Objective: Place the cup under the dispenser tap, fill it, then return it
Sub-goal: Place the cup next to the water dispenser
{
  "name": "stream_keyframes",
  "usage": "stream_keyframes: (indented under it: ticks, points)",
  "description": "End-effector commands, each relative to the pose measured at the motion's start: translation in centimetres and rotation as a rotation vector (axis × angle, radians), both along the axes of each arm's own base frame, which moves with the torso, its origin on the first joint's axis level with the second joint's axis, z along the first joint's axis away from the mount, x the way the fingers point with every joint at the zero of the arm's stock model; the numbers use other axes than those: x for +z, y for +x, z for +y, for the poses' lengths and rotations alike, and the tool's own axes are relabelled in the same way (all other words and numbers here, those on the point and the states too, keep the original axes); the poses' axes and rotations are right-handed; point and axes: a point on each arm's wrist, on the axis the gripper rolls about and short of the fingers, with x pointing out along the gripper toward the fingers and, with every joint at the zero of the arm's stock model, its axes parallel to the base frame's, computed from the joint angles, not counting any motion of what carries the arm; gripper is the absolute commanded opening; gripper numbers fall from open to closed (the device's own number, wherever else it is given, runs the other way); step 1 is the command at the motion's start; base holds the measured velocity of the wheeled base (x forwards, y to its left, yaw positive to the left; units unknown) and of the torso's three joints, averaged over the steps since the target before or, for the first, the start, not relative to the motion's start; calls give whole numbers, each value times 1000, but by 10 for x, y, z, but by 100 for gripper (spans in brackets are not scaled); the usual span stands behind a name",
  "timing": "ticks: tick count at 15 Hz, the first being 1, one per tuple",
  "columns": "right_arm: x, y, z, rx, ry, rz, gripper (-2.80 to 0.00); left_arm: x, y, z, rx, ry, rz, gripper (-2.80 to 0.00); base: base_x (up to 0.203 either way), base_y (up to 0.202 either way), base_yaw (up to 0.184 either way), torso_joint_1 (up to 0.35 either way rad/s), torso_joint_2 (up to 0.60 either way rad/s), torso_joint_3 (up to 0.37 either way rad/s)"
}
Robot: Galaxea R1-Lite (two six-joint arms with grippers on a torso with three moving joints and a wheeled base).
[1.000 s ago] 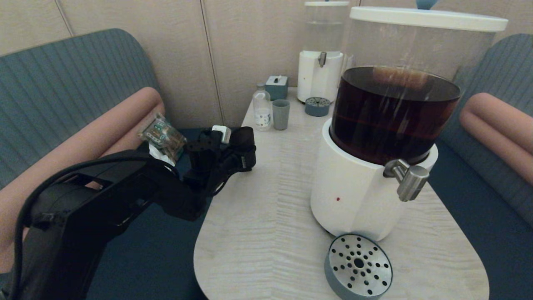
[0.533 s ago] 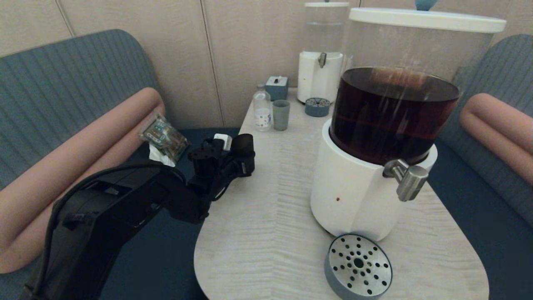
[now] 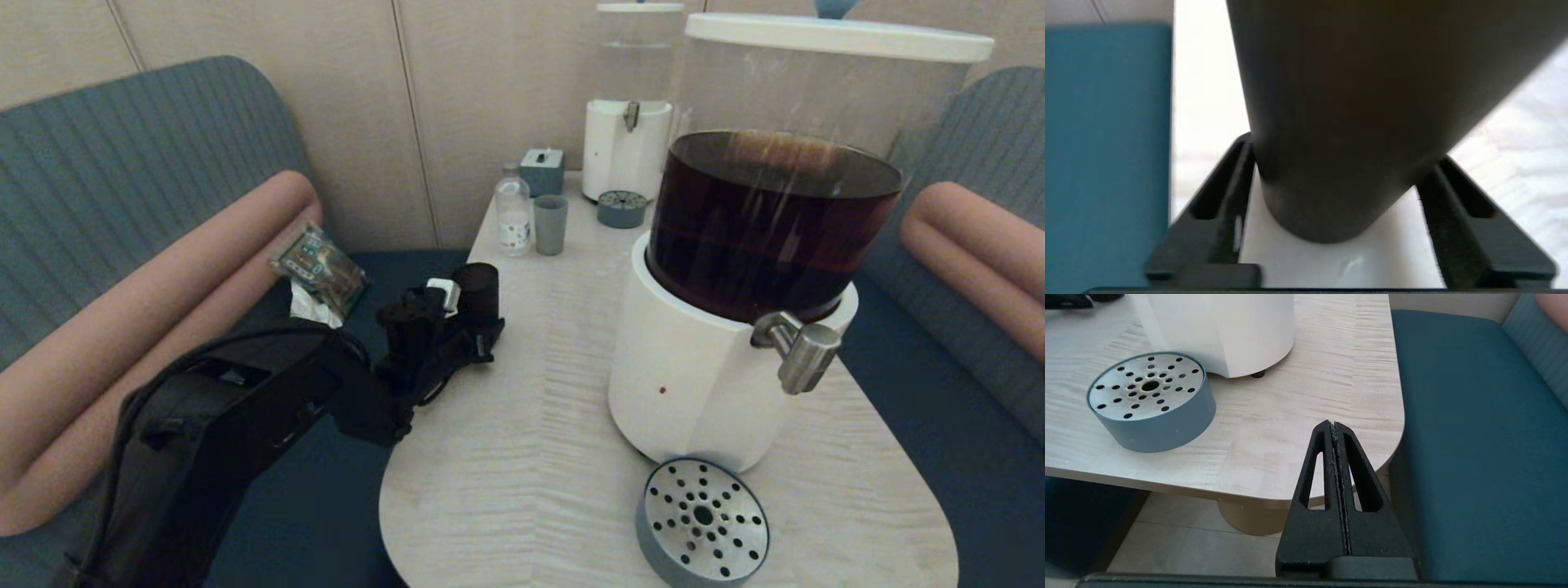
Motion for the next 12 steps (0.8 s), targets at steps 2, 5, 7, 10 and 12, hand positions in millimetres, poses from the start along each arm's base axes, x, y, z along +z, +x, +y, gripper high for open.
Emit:
stream_keyframes:
  ticks: [2, 5, 7, 10, 12]
  points:
    - [0, 0, 0, 1, 0, 1, -280, 7, 1, 0, 0, -8, -41, 0, 0, 0, 0, 0, 0, 0]
    - [0, 0, 0, 1, 0, 1, -280, 17, -2, 0, 0, -11, -61, 0, 0, 0, 0, 0, 0, 0]
    - [0, 0, 0, 1, 0, 1, -280, 27, -7, 2, 3, -5, -69, 0, 0, 0, 0, 0, 0, 0]
    - [0, 0, 0, 1, 0, 1, -280, 41, -29, 8, 2, -8, -72, 0, 0, 0, 0, 0, 0, 0]
    - [0, 0, 0, 1, 0, 1, -280, 55, -53, 14, -1, -4, -66, 0, 0, 0, 0, 0, 0, 0]
